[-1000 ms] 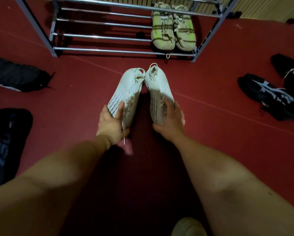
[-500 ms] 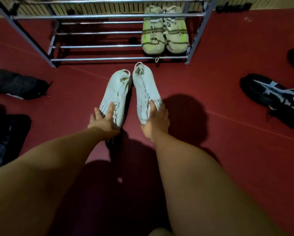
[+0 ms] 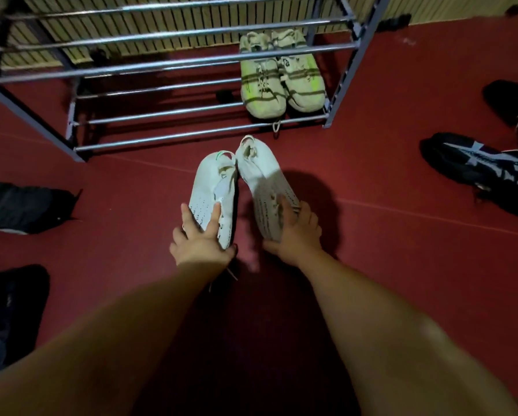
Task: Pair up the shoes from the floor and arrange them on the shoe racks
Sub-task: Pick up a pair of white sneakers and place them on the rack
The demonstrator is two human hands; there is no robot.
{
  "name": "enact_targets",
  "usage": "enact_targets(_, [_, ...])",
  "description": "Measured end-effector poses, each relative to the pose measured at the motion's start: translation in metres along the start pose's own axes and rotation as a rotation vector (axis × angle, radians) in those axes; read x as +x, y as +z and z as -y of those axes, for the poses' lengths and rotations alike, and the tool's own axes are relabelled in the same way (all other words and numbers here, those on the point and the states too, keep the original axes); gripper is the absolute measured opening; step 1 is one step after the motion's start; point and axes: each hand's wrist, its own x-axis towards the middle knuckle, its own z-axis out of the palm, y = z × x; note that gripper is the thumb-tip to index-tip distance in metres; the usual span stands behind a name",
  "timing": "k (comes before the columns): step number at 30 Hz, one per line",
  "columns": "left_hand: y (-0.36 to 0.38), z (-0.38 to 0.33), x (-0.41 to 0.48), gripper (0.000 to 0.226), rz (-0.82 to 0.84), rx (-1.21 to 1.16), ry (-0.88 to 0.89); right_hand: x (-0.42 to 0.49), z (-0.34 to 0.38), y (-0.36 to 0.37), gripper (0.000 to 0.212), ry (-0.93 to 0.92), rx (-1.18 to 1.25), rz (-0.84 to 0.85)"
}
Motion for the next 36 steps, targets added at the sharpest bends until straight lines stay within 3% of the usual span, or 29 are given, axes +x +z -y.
enact_targets(8, [-0.055,0.027,0.028,0.073,-0.124,-0.236,0.133,-0.003,0.024,-0.01,0.113,0.004,0.335,-0.158])
enact_targets(15, [-0.101,0.03,0.059,0.071,-0.223,-0.379,0.012,-0.007,0.062,-0.025,0.103,-0.154,0.253,-0.2])
enact_targets(20, [-0.117,0.037,0.08,0.069,-0.198,-0.381,-0.077,0.015,0.103,-0.02,0.104,-0.112,0.282,-0.272])
enact_targets(30, [-0.135,0.047,0.155,0.067,-0.244,-0.329,-0.102,0.091,0.172,-0.02,0.098,-0.19,0.224,-0.363])
enact_targets(32, [-0.142,0.043,0.176,0.063,-0.27,-0.356,-0.106,0.113,0.185,-0.031,0.087,-0.239,0.152,-0.411])
enact_targets(34, [-0.146,0.042,0.197,0.069,-0.215,-0.344,-0.047,0.132,0.192,-0.041,0.07,-0.201,0.103,-0.401])
enact_targets(36, [-0.145,0.05,0.21,0.08,-0.111,-0.351,0.009,0.143,0.19,-0.042,0.069,-0.168,-0.02,-0.359])
